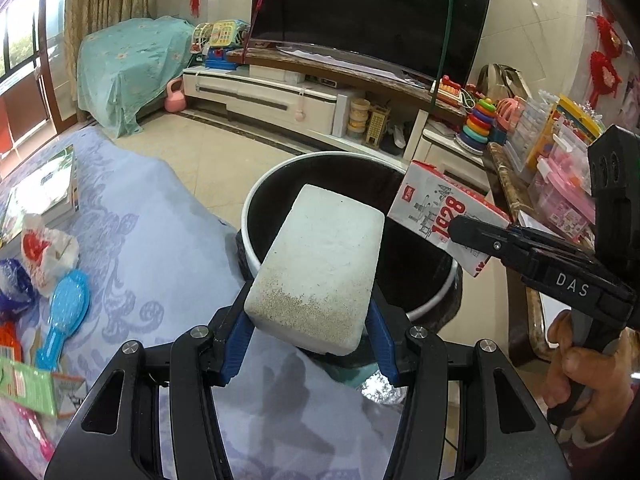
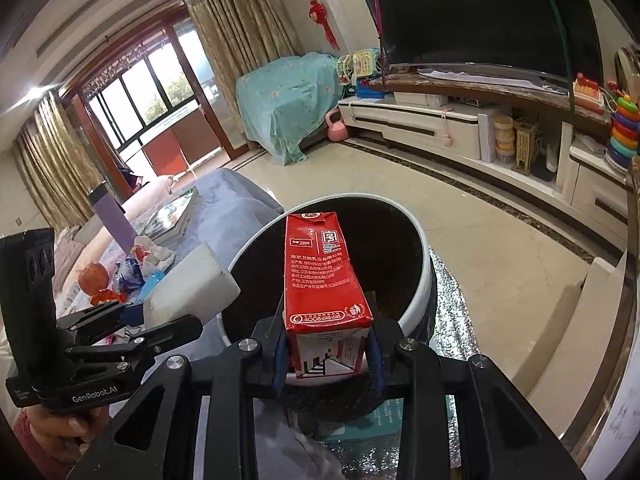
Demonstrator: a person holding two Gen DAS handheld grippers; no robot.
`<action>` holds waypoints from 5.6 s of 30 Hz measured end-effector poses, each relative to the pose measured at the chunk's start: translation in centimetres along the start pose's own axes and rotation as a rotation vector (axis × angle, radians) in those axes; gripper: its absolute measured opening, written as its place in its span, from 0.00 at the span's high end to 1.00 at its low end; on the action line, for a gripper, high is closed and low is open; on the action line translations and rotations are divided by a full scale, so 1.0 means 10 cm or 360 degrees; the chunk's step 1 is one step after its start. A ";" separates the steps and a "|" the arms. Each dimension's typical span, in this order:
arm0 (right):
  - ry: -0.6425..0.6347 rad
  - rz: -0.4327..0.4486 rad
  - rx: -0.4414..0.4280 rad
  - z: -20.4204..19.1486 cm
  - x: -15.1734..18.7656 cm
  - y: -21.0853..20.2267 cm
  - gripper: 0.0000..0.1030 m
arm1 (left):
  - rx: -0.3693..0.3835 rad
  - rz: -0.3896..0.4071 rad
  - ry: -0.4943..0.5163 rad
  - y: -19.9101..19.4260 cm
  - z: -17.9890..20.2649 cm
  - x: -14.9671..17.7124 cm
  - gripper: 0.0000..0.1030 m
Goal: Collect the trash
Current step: 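Carry the red carton and foam block over the black bin, then open both tools to drop the red carton and foam block into the bin, then move both open tools back toward the green carton and pink brush, then grasp the green milk carton with the right tool while the left tool grasps the pink brush, then carry the green carton and pink brush over the black bin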
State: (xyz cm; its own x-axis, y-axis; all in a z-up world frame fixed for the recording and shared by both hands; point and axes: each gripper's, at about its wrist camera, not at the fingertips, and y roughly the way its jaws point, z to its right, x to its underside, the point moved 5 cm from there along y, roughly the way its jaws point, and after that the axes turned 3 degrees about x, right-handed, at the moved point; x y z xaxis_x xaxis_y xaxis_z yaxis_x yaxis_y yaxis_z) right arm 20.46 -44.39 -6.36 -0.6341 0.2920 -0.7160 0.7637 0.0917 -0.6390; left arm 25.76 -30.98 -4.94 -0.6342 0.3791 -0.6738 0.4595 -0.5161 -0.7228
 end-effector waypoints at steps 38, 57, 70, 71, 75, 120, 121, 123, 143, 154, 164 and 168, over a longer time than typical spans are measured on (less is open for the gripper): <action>0.0028 -0.0020 0.0032 0.12 -0.24 0.15 0.28 | -0.0004 -0.0057 -0.0086 0.16 -0.15 -0.06 0.27; 0.0025 0.0034 -0.0202 -0.66 0.28 -0.12 0.13 | -0.0100 0.0058 -0.0375 -0.78 -0.77 0.89 0.26; -0.0088 -0.0083 -0.0356 -1.28 0.60 0.02 0.13 | -0.0251 0.0114 -0.0590 -1.29 -1.41 1.44 0.27; -0.0110 -0.0095 -0.0372 -1.34 0.62 0.04 0.13 | -0.0263 0.0114 -0.0604 -1.31 -1.45 1.48 0.26; -0.0182 -0.0117 -0.0417 -1.50 0.67 0.10 0.13 | -0.0317 0.0113 -0.0680 -1.38 -1.67 1.60 0.26; -0.0956 -0.0292 -0.0493 -2.94 0.83 1.09 0.60 | -0.0494 0.0116 -0.0758 -1.57 -2.48 1.95 0.38; -0.0934 -0.0293 -0.0497 -2.92 0.84 1.08 0.64 | -0.0501 0.0110 -0.0754 -1.56 -2.48 1.94 0.38; -0.0875 -0.0298 -0.0521 -2.87 0.83 1.03 0.67 | -0.0529 0.0087 -0.0732 -1.52 -2.47 1.93 0.39; -0.0210 -0.0066 -0.0396 -1.74 0.82 -0.14 0.67 | -0.0395 0.0150 -0.0344 -1.48 -1.69 1.49 0.81; -0.0138 0.0046 -0.0315 -1.46 0.75 -0.48 0.67 | -0.0200 0.0161 -0.0208 -1.33 -1.06 1.21 0.81; -0.0070 0.0047 -0.0322 -1.24 0.82 -0.51 0.68 | -0.0119 0.0164 -0.0242 -1.25 -0.78 1.15 0.81; -0.0048 0.0045 -0.0329 -1.16 0.83 -0.50 0.67 | -0.0124 0.0150 -0.0213 -1.20 -0.68 1.13 0.81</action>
State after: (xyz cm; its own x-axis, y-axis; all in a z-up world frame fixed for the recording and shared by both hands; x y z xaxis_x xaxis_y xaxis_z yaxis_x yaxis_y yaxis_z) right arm 12.81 -31.38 -5.81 -0.6130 0.2686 -0.7430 0.7878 0.2781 -0.5495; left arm 17.30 -15.33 -4.88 -0.6606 0.2236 -0.7167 0.5645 -0.4814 -0.6705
